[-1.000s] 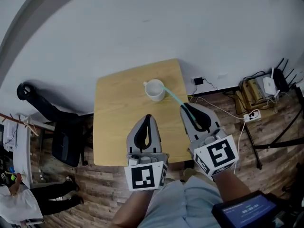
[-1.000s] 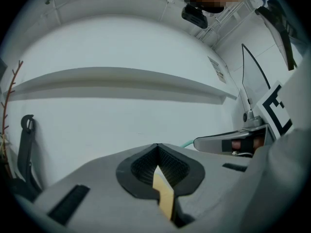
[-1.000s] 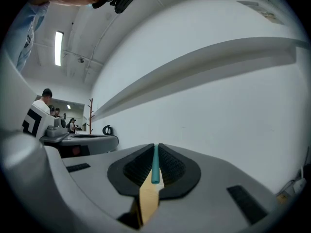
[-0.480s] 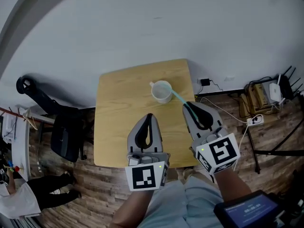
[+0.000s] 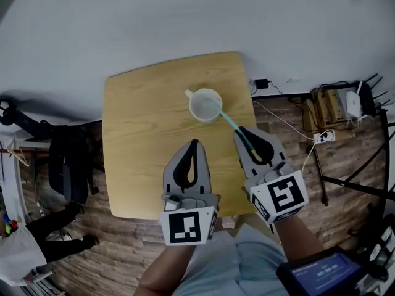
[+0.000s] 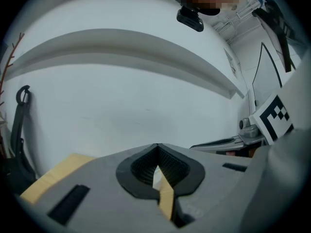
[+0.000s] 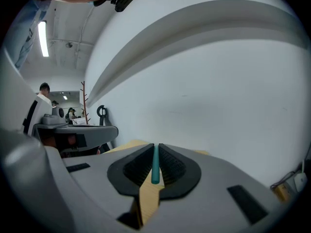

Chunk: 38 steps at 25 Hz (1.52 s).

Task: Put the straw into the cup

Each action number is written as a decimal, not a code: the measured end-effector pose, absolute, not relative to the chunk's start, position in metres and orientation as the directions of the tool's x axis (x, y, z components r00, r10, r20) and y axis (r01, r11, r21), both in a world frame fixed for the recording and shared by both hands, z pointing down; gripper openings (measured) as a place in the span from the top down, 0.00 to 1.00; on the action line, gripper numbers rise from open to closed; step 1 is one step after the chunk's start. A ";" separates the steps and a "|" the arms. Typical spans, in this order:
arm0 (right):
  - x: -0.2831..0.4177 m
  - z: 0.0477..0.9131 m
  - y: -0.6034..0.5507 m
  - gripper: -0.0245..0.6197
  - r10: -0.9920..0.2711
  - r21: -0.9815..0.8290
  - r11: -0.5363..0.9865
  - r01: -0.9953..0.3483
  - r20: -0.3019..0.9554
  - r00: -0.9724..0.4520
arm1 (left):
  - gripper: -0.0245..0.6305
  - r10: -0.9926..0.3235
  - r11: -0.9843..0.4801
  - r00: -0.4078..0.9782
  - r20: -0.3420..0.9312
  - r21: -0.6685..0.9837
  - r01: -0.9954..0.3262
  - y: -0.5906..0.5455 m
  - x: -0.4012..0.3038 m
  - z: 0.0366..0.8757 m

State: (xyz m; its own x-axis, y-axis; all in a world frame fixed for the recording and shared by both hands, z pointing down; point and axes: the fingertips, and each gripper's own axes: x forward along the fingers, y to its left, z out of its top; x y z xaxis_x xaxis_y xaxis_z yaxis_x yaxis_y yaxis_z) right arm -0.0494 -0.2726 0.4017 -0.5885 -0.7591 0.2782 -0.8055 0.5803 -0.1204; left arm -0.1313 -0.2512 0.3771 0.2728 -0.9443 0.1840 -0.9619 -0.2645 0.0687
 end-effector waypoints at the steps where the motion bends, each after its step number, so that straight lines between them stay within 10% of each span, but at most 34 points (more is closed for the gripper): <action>1: -0.052 0.408 -0.277 0.92 -0.756 -0.122 0.580 -0.806 0.289 -0.587 | 0.97 -0.942 -0.265 0.275 0.190 0.079 -0.961 -0.256 -0.132 0.381; 23: -0.080 0.460 -0.308 0.86 -0.719 -0.159 0.573 -0.804 0.374 -0.586 | 0.97 -0.903 -0.289 0.318 0.290 0.137 -0.947 -0.290 -0.149 0.430; 38: -0.048 0.341 -0.269 0.87 -0.808 -0.140 0.558 -0.818 0.134 -0.574 | 0.97 -0.935 -0.337 0.340 0.095 0.049 -0.940 -0.256 -0.120 0.332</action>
